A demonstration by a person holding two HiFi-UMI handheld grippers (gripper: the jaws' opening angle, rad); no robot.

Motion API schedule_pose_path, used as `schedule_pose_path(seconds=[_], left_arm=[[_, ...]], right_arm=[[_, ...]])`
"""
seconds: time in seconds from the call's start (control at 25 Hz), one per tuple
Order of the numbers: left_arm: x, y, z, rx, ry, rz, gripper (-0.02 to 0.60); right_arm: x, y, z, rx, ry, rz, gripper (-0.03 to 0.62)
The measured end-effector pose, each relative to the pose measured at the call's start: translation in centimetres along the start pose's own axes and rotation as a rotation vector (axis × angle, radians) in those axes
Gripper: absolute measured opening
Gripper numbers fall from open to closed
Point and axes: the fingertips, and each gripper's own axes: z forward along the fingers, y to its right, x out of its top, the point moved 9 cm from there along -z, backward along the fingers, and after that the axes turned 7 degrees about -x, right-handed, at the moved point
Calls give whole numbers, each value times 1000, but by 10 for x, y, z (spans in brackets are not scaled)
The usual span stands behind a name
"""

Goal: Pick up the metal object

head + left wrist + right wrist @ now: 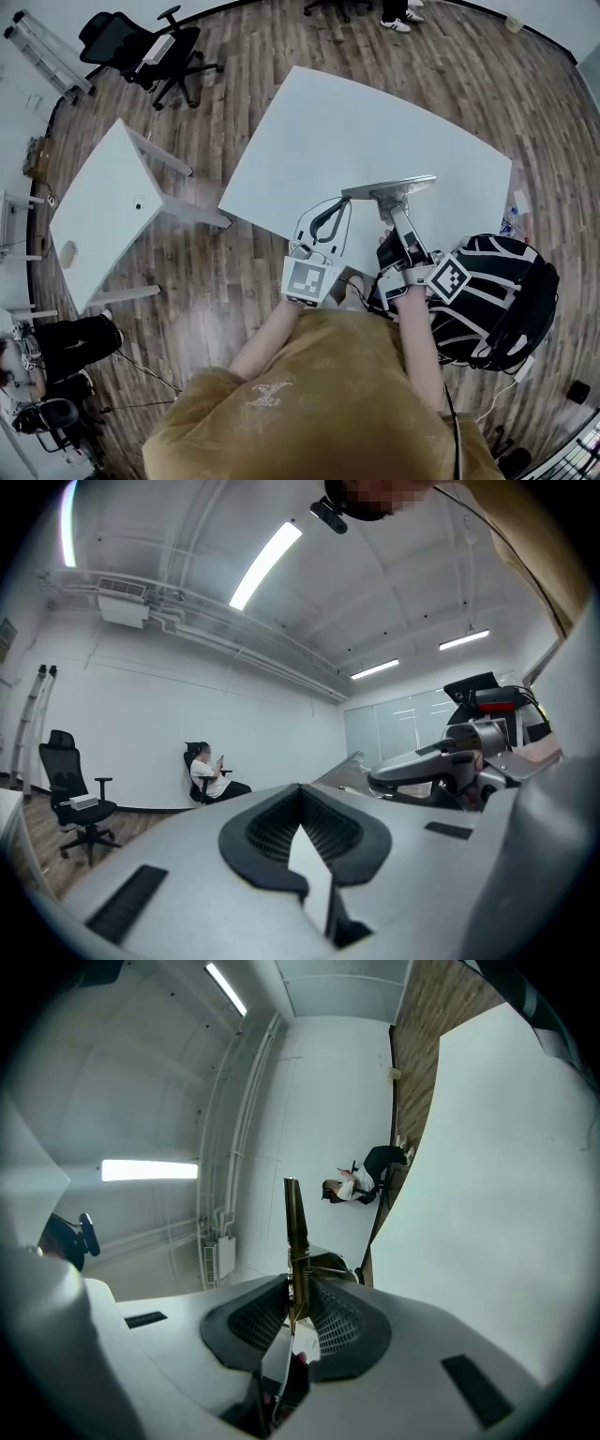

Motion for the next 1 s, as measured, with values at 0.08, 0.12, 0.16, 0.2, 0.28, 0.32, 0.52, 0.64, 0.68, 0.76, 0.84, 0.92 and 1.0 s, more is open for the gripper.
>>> schedule_pose_path(seconds=[0.08, 0.12, 0.16, 0.2, 0.28, 0.32, 0.52, 0.64, 0.68, 0.76, 0.84, 0.92, 1.0], left_arm=[[6, 0, 0, 0, 12, 17, 6], [8, 0, 0, 4, 22, 16, 7], [9, 0, 0, 9, 31, 12, 7], [10, 1, 0, 11, 35, 10, 6], [10, 2, 0, 9, 30, 16, 6], [10, 3, 0, 6, 25, 20, 6], [8, 3, 1, -5, 8, 10, 6], [7, 4, 2, -1, 9, -4, 6], [6, 6, 3, -2, 9, -5, 6], [5, 8, 5, -5, 8, -5, 7], [6, 8, 3, -7, 7, -9, 6], [7, 7, 3, -10, 7, -7, 6], [5, 9, 5, -18, -3, 9, 6]], right_arm=[[1, -3, 0, 10, 3, 5, 75], [1, -5, 0, 17, 2, 3, 75], [1, -6, 0, 24, 0, 0, 75], [2, -7, 1, 30, -3, -6, 75], [2, -8, 1, 36, -10, -12, 74], [2, -8, 1, 37, -12, -10, 74], [2, -5, 1, 12, -11, -11, 72], [5, -3, -1, 4, -7, -9, 72], [7, -2, -2, 3, -4, -6, 72], [9, 0, -3, 1, 0, -1, 72], [8, -1, -2, 3, 3, 0, 72], [7, -3, -1, 6, 4, -2, 72], [8, 0, -1, 1, 3, 5, 72]])
